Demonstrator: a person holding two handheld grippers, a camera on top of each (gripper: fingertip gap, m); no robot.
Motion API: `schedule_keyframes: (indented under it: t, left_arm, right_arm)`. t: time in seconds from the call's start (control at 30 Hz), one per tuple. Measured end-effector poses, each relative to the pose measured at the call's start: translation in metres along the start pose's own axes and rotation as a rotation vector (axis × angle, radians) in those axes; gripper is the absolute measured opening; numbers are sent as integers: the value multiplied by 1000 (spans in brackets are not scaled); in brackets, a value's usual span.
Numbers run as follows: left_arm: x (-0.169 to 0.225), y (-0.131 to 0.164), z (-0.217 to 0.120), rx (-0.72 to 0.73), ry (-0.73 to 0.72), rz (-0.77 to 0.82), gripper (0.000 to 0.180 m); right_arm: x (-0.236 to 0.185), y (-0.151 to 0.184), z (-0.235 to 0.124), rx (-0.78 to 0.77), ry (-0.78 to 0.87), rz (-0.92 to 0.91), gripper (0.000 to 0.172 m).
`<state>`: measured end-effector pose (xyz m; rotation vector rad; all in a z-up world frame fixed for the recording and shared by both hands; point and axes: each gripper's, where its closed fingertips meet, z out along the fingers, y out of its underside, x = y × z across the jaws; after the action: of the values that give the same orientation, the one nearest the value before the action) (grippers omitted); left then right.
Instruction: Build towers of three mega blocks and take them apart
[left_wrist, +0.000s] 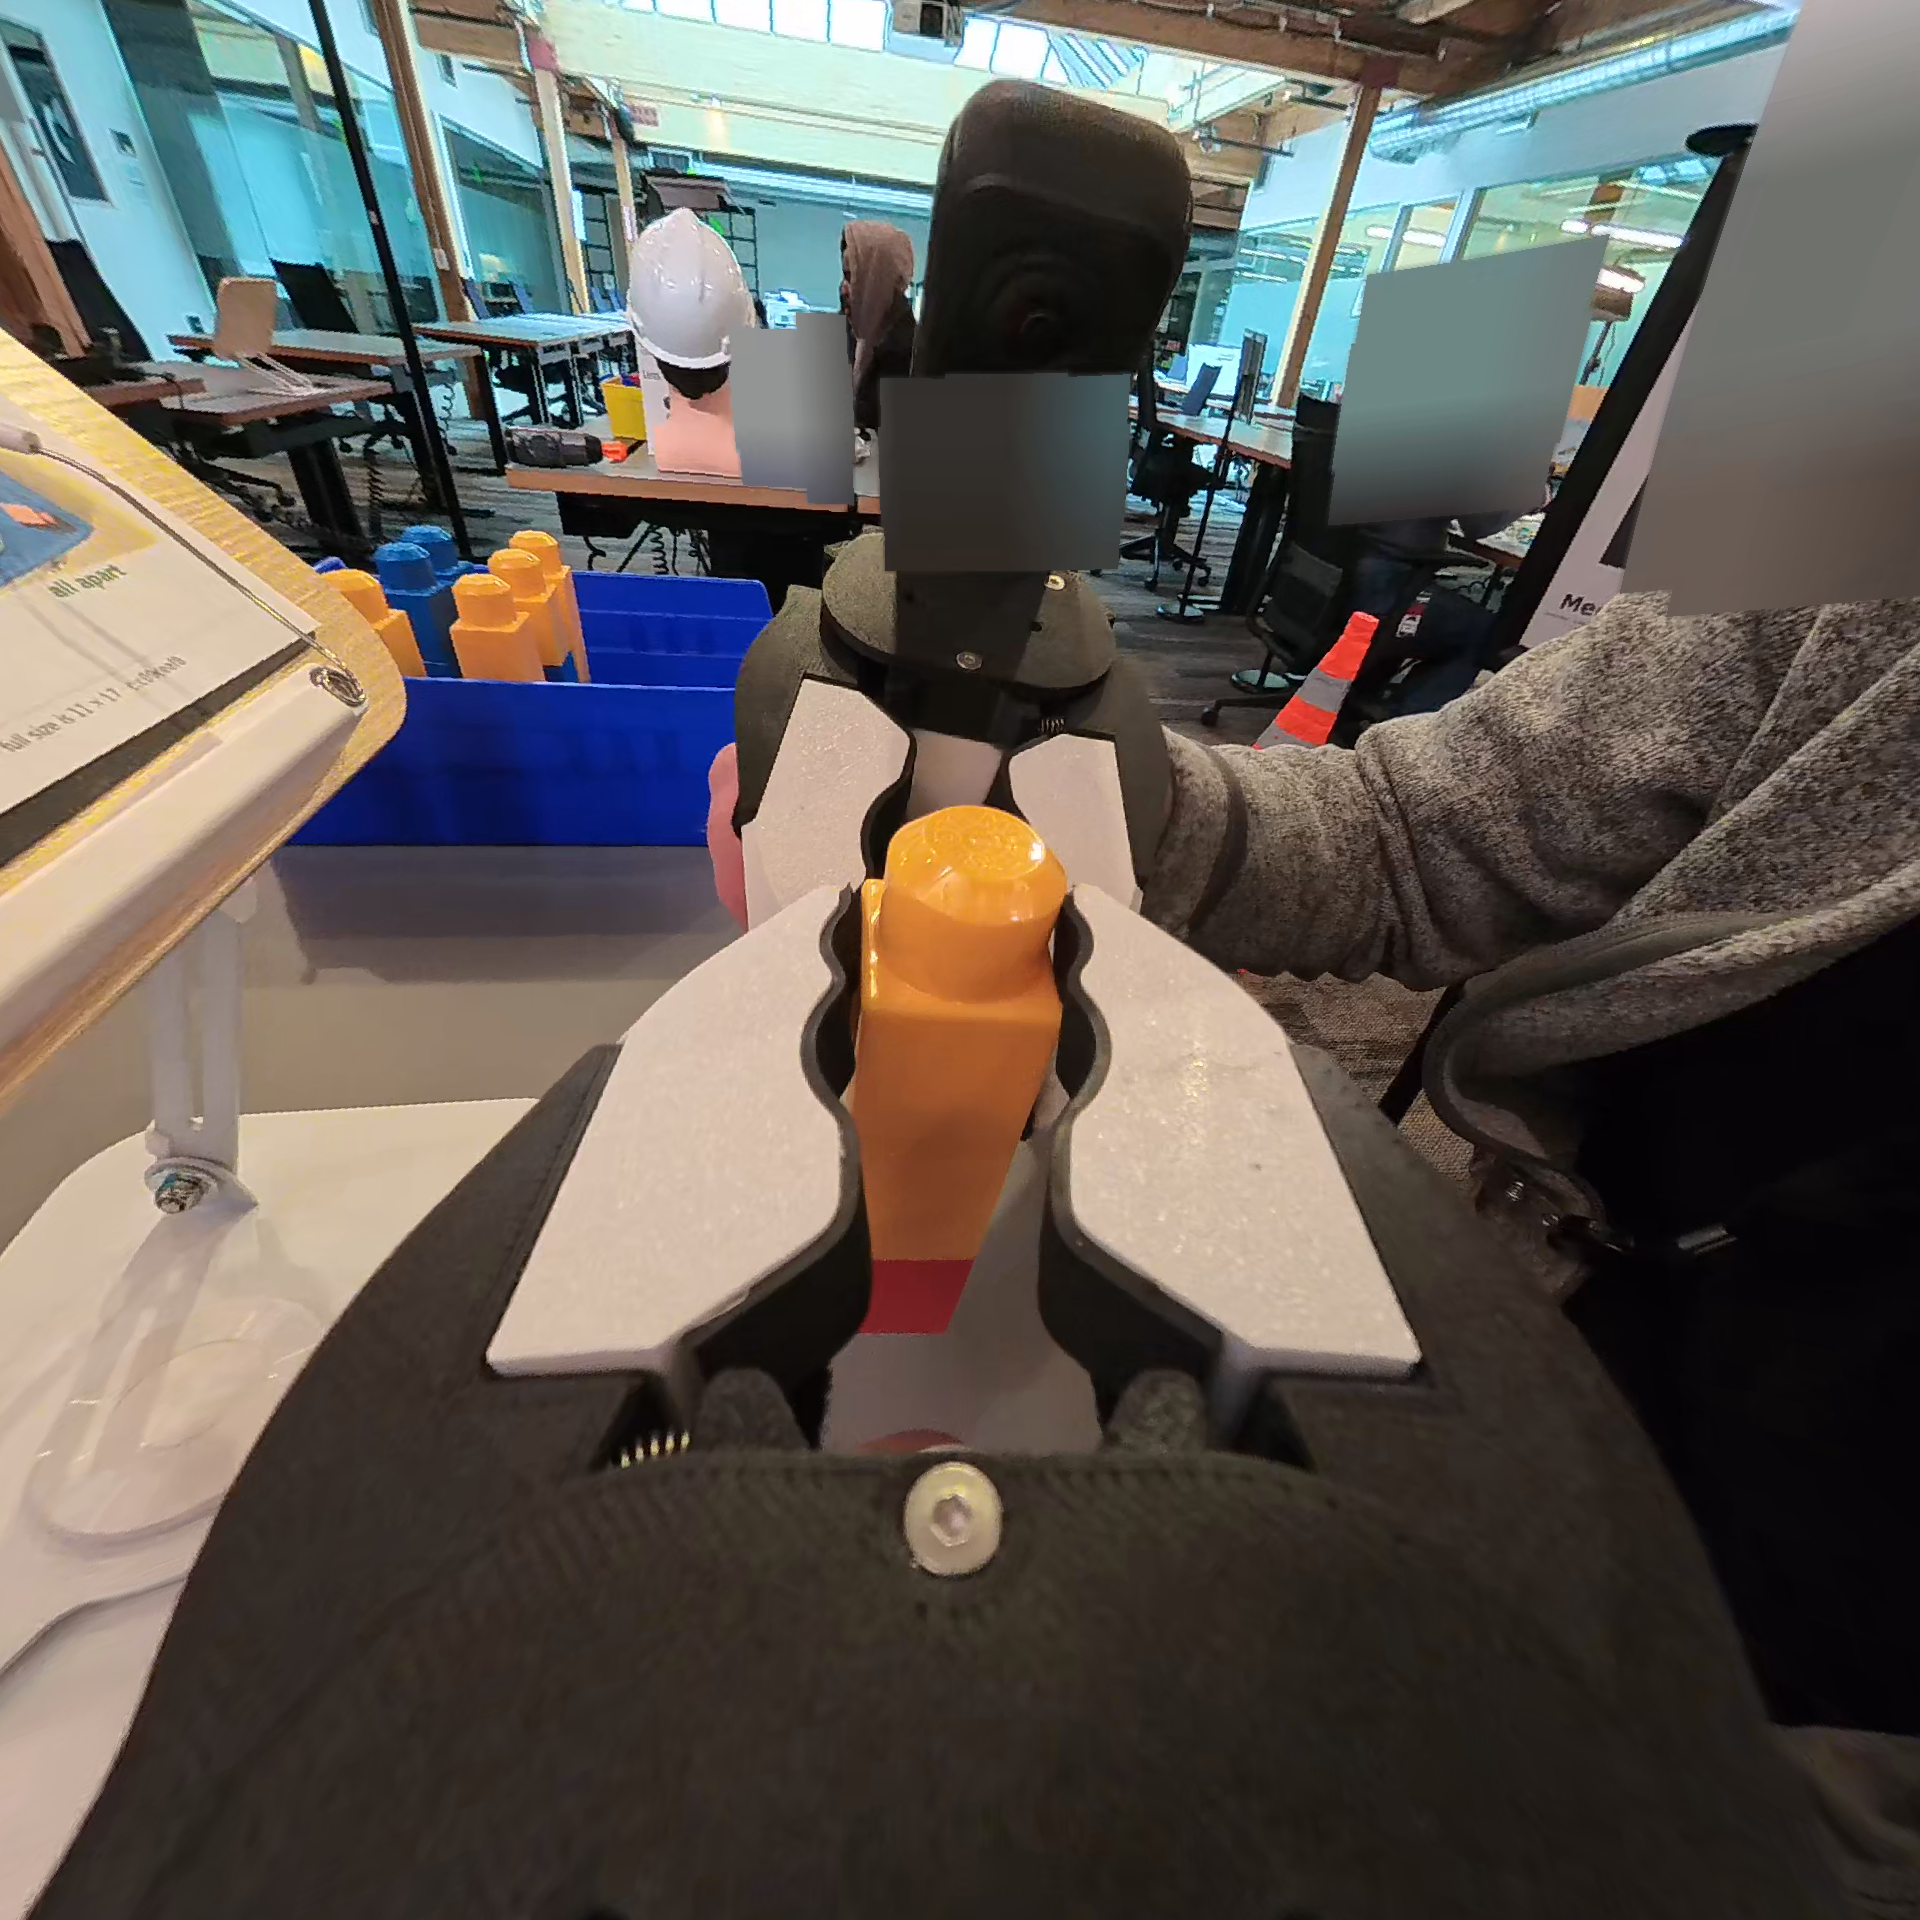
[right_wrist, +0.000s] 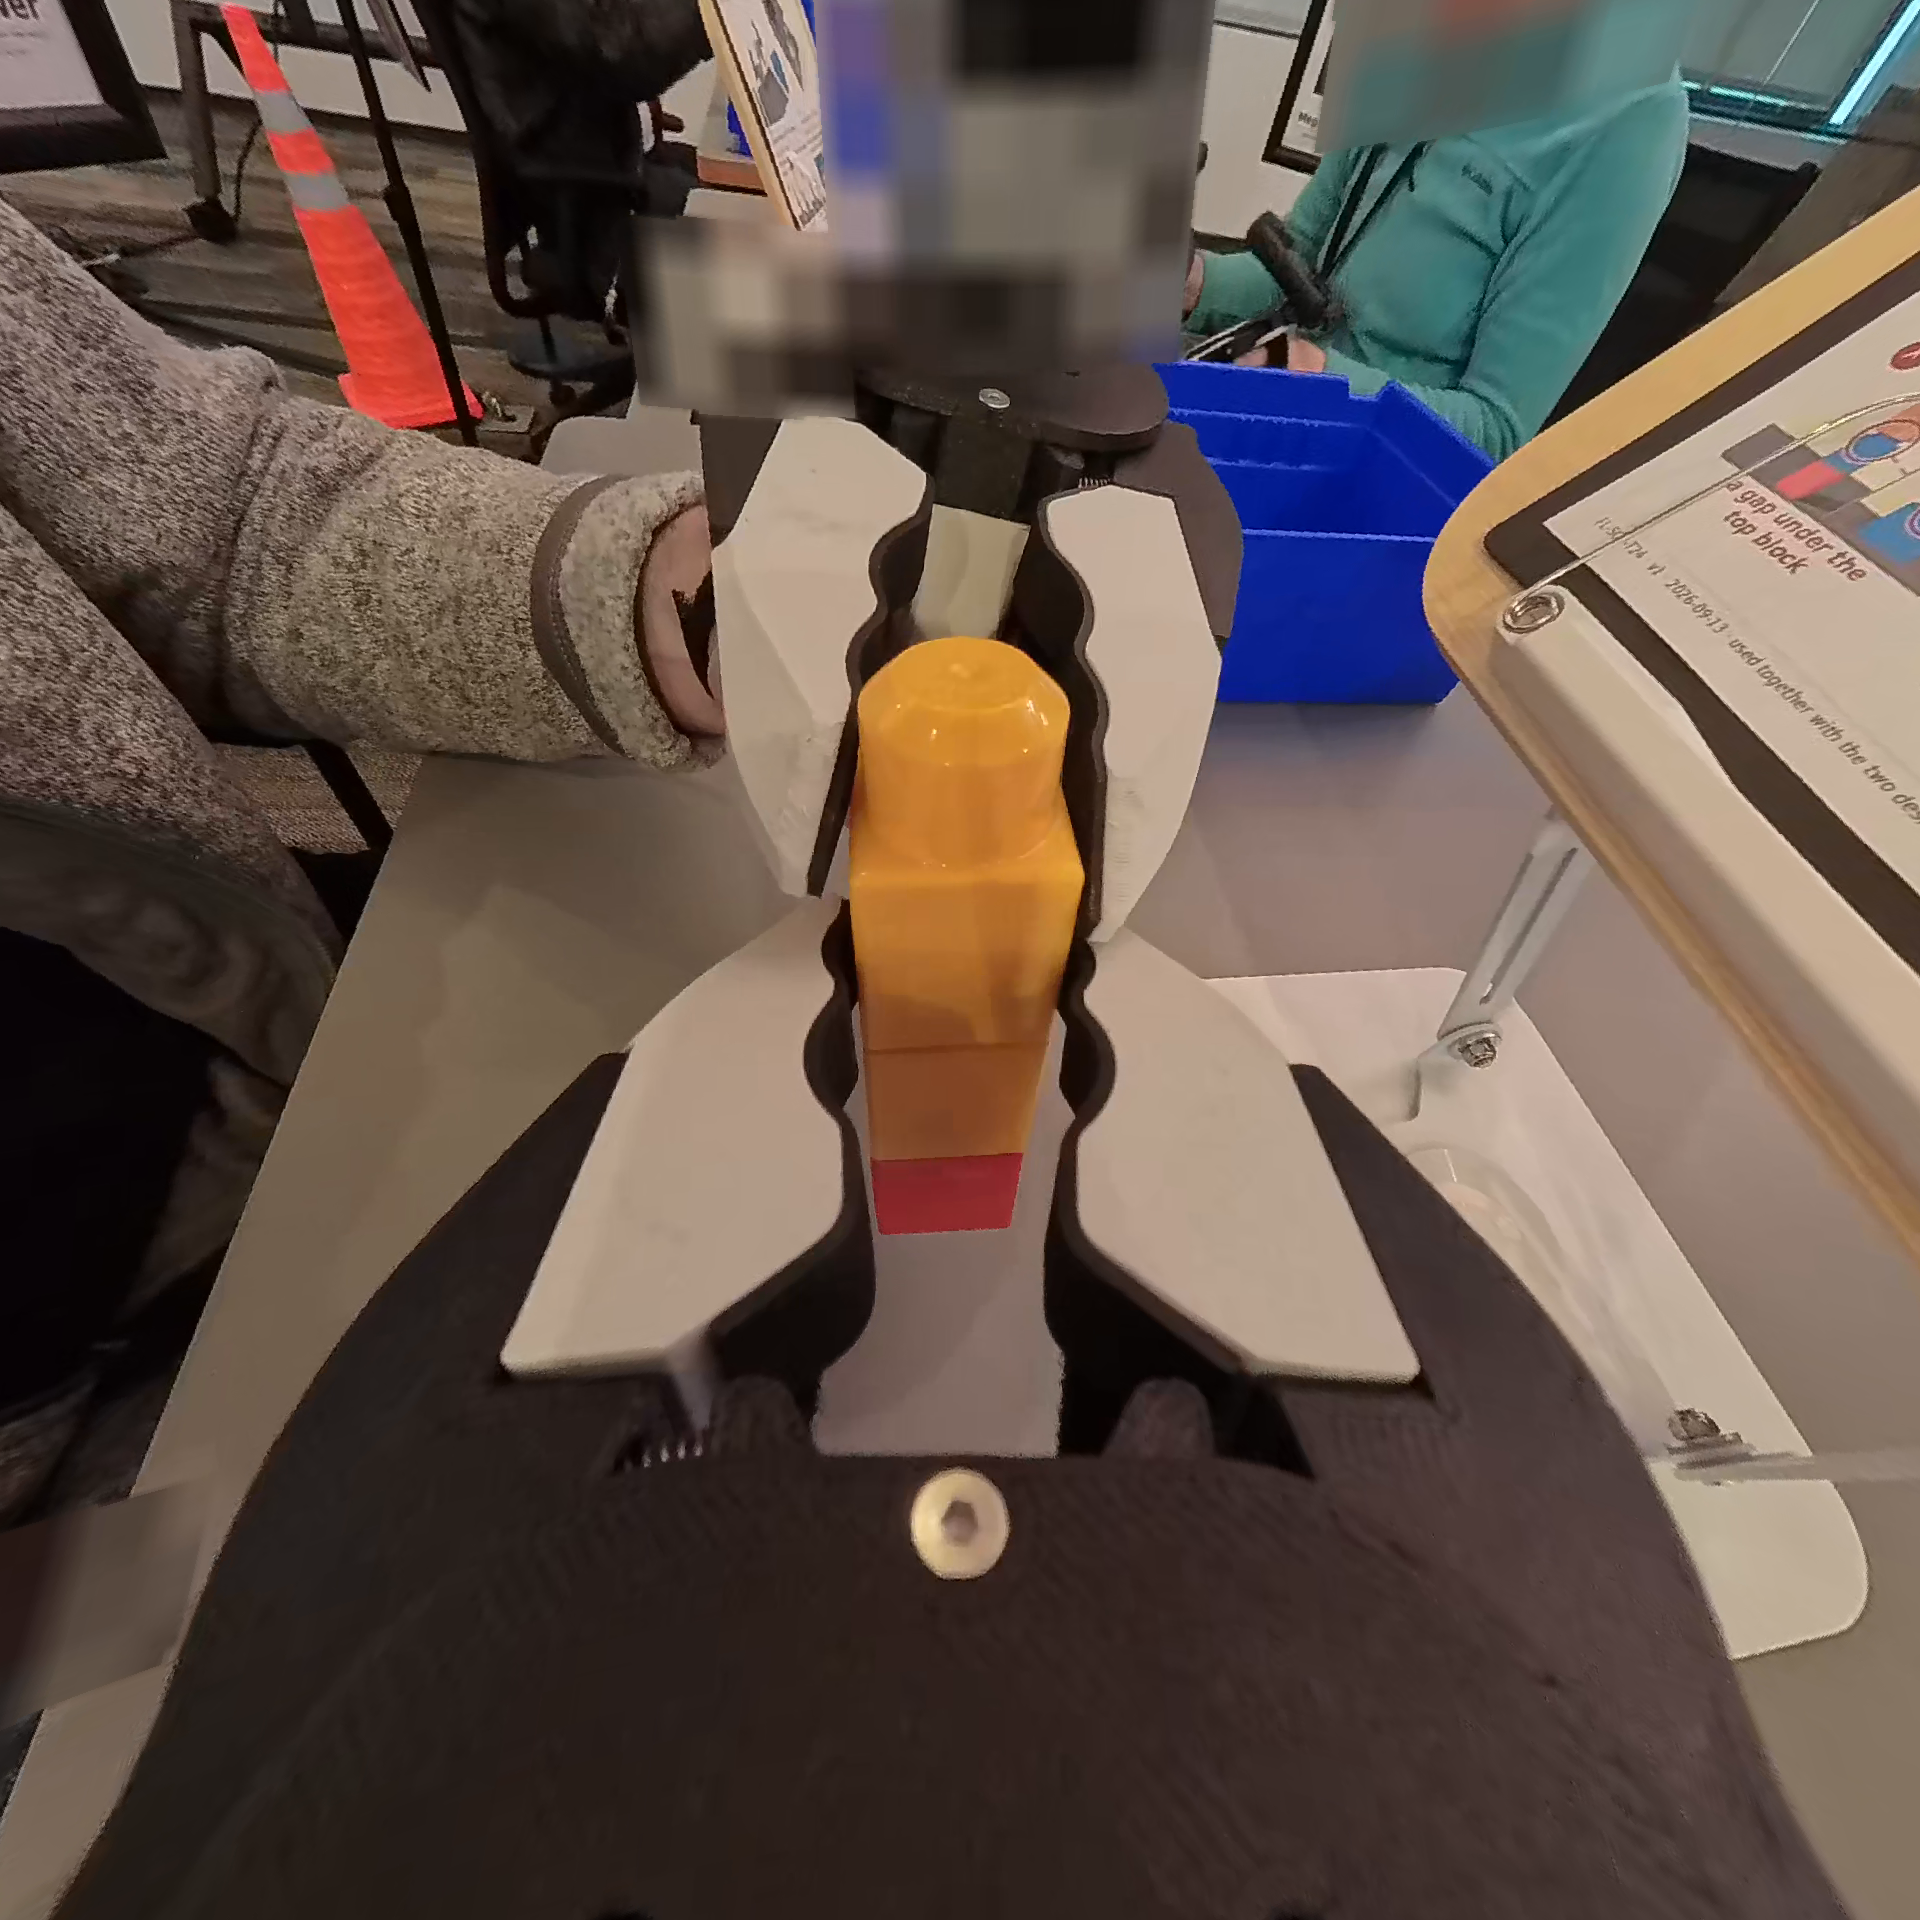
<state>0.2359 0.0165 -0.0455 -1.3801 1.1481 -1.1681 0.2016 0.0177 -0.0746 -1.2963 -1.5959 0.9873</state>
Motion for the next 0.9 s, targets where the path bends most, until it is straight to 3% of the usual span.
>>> schedule_keyframes:
  t: [0.53, 0.9]
  left_arm:
    - [-1, -5, -1, 50, 4, -19, 35]
    - [3, -2, 1, 22, 27, -11, 38]
  right_arm:
    - [1, -7, -2, 82, -10, 27, 37]
    - [1, -2, -2, 22, 30, -46, 37]
